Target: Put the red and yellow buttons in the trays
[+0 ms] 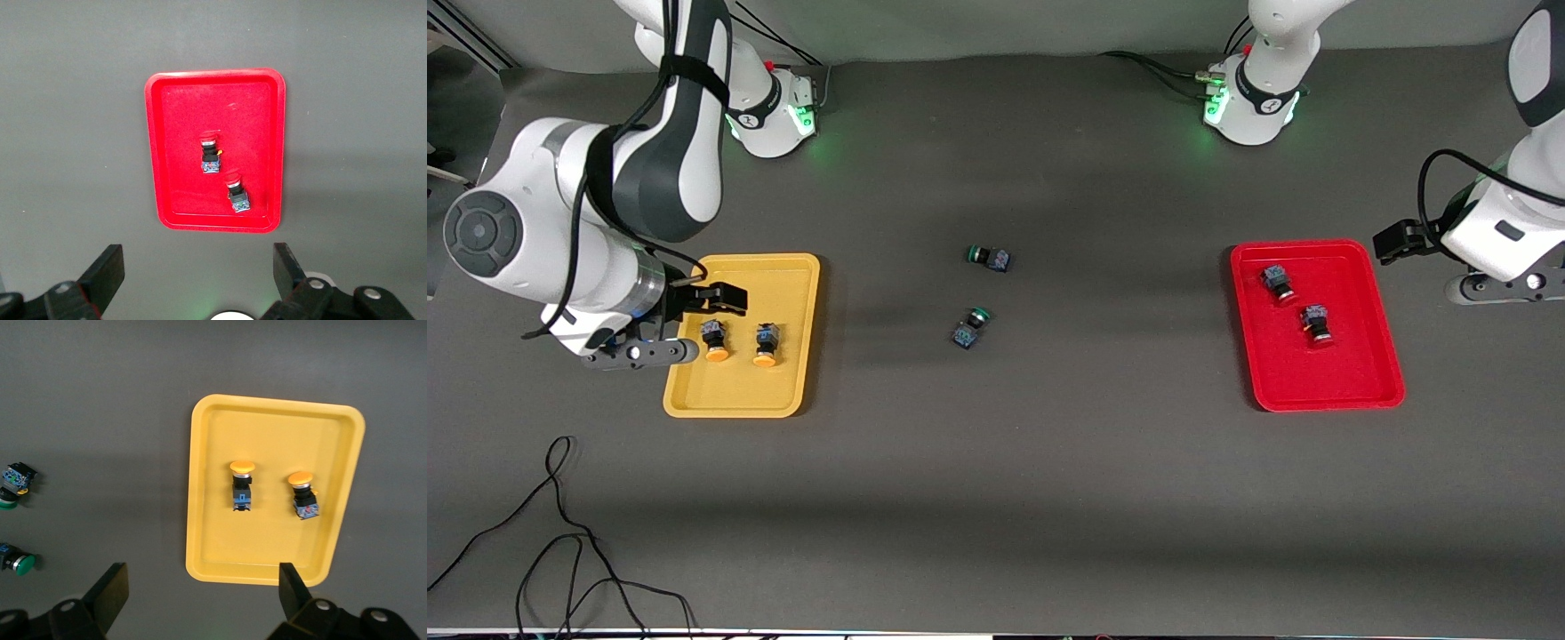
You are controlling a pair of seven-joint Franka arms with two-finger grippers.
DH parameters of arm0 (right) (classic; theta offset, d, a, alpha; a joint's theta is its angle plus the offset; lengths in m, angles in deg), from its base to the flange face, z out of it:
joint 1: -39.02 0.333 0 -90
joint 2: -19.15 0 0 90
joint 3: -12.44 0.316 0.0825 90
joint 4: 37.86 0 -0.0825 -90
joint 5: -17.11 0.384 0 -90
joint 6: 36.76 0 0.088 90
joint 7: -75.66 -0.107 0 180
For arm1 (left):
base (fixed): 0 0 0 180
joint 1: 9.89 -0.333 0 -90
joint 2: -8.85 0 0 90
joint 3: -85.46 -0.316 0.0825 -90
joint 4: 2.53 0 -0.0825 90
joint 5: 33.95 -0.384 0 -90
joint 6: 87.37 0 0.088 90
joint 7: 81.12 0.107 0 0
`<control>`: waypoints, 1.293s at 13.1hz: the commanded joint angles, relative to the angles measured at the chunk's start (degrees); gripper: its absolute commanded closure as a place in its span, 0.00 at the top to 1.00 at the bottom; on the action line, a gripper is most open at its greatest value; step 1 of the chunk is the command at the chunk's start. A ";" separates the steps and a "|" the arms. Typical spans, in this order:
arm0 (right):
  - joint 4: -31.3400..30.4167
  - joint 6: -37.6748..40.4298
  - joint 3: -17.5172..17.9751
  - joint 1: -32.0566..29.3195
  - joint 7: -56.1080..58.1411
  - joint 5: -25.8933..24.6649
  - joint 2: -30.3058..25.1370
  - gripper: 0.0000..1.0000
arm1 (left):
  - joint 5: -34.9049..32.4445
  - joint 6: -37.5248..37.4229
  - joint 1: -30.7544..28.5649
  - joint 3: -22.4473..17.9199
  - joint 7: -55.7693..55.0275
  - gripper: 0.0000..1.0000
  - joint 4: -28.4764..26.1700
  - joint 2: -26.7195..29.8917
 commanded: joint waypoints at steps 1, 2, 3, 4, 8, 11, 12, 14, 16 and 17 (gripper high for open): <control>2.79 2.17 -0.74 2.17 -6.03 -7.21 -7.03 1.00 | 0.82 -1.66 0.27 -0.77 2.00 0.99 1.38 0.05; 3.42 2.17 3.97 0.69 -9.54 -12.21 -12.56 1.00 | 0.73 -1.84 2.18 -1.38 2.00 0.99 1.30 0.14; 3.86 1.91 9.76 -3.85 -12.96 -16.96 -18.09 1.00 | 0.73 -1.84 6.47 -6.26 2.00 0.99 1.21 0.14; 4.39 1.64 17.47 -9.20 -15.61 -21.79 -23.11 1.00 | 0.82 -1.75 13.99 -13.62 2.00 0.99 1.03 0.14; 3.86 1.46 42.55 -33.11 -18.54 -29.93 -33.34 1.00 | 0.82 -1.75 37.94 -38.01 1.92 0.99 0.33 0.40; 2.90 1.64 56.00 -47.96 -18.27 -30.98 -36.33 1.00 | 0.91 -1.75 36.15 -37.08 2.00 0.99 0.42 0.40; 2.46 1.64 60.40 -52.71 -18.10 -31.94 -37.21 1.00 | 0.91 -1.75 33.61 -34.37 2.00 0.99 0.50 0.40; 1.67 1.64 68.49 -61.59 -17.92 -32.39 -38.18 1.00 | 0.82 -1.75 32.09 -32.68 2.00 0.99 0.59 0.40; 1.05 1.64 74.48 -68.55 -17.83 -32.47 -38.71 1.00 | 0.91 -1.75 32.09 -32.68 2.00 0.99 0.68 0.32; 1.14 1.64 74.85 -69.19 -17.83 -32.48 -38.72 1.00 | 0.91 -1.75 32.00 -32.68 2.09 0.99 0.68 0.32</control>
